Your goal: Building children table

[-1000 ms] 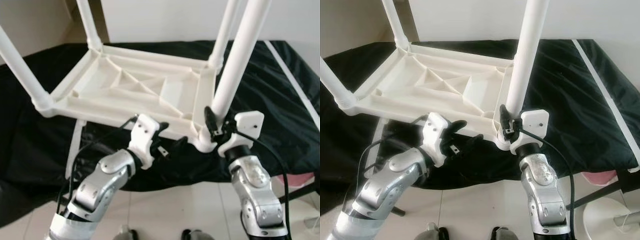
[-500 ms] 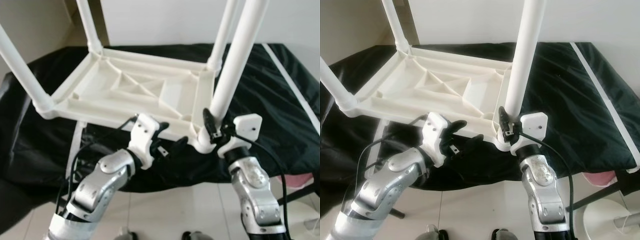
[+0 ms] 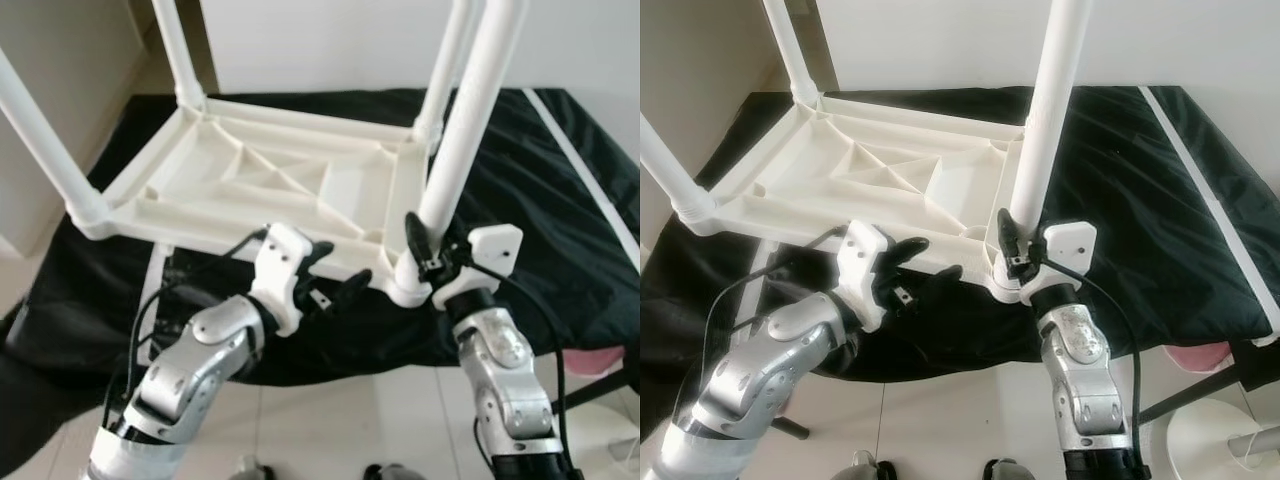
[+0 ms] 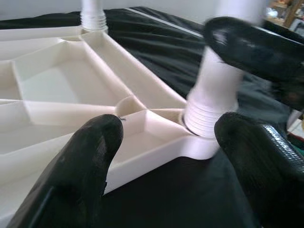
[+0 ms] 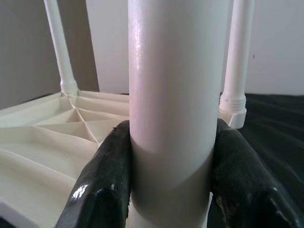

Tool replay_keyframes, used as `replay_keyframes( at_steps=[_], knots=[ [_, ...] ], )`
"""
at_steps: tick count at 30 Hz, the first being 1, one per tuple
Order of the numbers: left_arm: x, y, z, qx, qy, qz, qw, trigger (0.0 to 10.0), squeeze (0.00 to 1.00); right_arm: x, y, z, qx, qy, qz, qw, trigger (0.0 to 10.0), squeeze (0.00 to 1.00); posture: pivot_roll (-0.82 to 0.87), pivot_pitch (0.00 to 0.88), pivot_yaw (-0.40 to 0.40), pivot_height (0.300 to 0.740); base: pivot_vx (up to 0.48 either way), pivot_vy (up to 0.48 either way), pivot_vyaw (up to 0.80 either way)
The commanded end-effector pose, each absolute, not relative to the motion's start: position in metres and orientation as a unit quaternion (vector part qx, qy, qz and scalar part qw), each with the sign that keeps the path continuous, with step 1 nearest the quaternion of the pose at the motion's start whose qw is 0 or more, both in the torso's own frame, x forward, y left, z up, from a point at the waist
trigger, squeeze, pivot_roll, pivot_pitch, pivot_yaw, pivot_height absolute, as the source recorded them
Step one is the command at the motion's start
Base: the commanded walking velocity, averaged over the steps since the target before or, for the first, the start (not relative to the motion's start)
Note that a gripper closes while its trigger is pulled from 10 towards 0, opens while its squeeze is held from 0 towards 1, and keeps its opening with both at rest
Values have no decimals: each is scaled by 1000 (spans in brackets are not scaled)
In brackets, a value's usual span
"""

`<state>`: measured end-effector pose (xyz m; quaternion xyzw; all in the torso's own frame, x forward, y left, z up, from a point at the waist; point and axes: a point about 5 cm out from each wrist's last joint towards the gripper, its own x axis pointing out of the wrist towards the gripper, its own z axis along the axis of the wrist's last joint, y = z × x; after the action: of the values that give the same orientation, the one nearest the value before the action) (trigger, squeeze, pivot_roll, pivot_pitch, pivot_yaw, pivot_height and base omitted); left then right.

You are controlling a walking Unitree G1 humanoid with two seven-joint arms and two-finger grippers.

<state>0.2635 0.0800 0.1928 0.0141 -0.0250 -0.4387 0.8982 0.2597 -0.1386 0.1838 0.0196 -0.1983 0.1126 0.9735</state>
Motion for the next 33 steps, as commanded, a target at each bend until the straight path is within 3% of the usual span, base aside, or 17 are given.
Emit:
replay_keyframes(
  at_steps=[1, 20, 25, 28, 33],
  knots=[
    [259, 77, 196, 14, -26, -482, 875, 10000, 0, 257, -134, 170, 17, -170, 129, 977, 10000, 0, -7, 129, 4, 740, 0, 0, 0],
    [261, 84, 204, 21, -29, -481, 876, 10000, 0, 248, -133, 162, -2, -174, 134, 975, 10000, 0, -2, 140, 25, 740, 0, 0, 0],
    [280, 92, 219, 47, -59, -452, 889, 10000, 0, 256, -131, 183, -5, -210, 138, 968, 10000, 0, 5, 128, 19, 740, 0, 0, 0],
    [310, 105, 238, 65, -81, -395, 913, 10000, 0, 258, -129, 193, -6, -224, 145, 964, 10000, 0, 13, 113, 5, 740, 0, 0, 0],
    [346, 115, 282, 9, -113, -330, 937, 10000, 0, 260, -123, 203, -10, -239, 167, 957, 10000, 0, 15, 107, -4, 740, 0, 0, 0]
  ],
)
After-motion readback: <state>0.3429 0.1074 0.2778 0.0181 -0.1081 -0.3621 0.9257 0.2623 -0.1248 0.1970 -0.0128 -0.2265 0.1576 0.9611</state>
